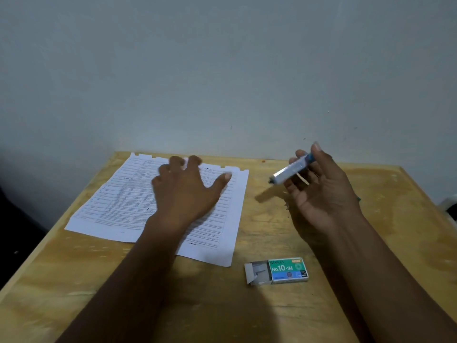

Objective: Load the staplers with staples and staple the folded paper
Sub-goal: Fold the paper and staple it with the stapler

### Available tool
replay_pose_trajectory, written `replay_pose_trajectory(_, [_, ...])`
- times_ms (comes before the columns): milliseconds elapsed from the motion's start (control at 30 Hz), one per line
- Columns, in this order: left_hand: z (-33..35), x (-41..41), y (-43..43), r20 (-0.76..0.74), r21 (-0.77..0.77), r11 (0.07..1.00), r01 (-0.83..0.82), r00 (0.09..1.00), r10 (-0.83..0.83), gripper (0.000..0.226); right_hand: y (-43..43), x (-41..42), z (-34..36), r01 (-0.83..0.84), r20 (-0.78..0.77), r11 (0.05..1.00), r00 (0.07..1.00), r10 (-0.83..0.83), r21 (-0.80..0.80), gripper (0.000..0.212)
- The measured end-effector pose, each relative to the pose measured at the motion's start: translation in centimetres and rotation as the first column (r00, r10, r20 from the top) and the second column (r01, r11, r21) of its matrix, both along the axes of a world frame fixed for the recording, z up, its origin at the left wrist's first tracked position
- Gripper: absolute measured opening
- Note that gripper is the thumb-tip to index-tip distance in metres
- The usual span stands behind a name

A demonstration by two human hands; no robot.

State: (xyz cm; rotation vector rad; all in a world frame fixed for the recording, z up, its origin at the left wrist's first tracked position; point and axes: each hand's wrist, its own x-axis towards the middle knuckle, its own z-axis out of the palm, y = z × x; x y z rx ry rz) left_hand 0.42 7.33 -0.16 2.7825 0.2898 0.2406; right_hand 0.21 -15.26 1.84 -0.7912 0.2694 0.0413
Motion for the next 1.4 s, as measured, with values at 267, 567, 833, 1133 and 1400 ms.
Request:
replay_pose_trajectory(267, [0.5, -0.9, 0.7, -0.036, -0.046, 0.995, -0.089, 0.996, 0.087, 0.086, 0.6, -0.3, -0.6, -0.201, -0.101, 0.903, 0.979, 0.176, -0.381, 0.029])
replay_pose_trajectory(567, [3.9, -2.3, 1.0, 0.550, -0.278, 0.909, 0.309, 0.827, -0.113, 0.011, 2.0, -1.3, -0.2, 0.122, 0.232, 0.683, 0.970, 0.071, -0.720, 0.047])
replay_pose_trajectory(833, [5.3, -2.8, 0.5, 0.571, -0.704, 0.474, 0.529, 0.818, -0.065, 0.020, 1.2, -1.5, 0.6, 0.060, 0.293, 0.760, 0.940, 0.176, -0.647, 0.014])
replay_pose_trajectory(1133, [3.7, -2.0, 0.4, 0.291, -0.893, 0.308, 0.329, 0.943, -0.162, 0.029, 0.9, -0.6, 0.4, 0.218, 0.299, 0.758, 0.954, -0.032, -0.615, 0.009])
replay_pose_trajectory(1400, [3.4, -1.7, 0.3, 0.252, -0.931, 0.236, 0.277, 0.959, -0.130, 0.044, 1.7, -1.0, 0.2, 0.074, 0.237, 0.700, 0.962, 0.138, -0.710, 0.011])
